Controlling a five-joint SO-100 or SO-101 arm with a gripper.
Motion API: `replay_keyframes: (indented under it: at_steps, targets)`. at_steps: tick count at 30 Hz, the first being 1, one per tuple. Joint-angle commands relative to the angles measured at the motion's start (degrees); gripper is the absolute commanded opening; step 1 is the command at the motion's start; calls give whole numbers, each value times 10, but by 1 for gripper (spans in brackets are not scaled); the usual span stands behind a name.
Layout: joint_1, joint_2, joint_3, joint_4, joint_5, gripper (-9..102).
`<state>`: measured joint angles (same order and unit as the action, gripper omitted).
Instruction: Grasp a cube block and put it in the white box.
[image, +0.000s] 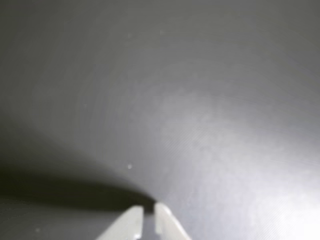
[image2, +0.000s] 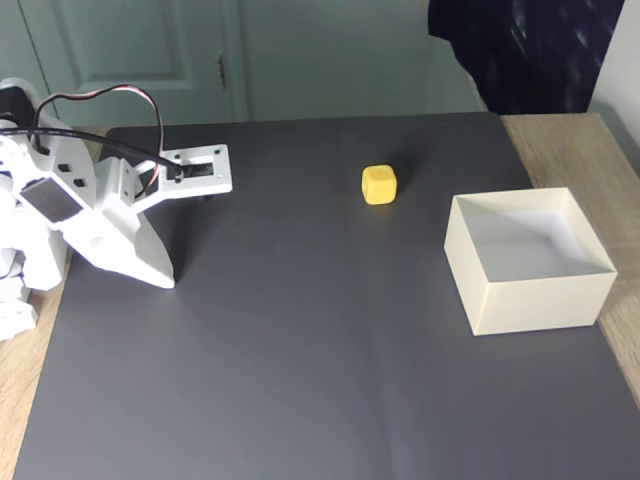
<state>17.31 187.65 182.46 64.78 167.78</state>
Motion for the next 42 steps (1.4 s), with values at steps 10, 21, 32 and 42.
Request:
replay_keyframes:
  at_steps: [10,21,32,42]
  targets:
    - [2,4,0,-3,2,3]
    - [21,4,0,-6,27,0]
    - [-5,4,0,-43,18,0]
    - [-33,-8,-52,-92,22,0]
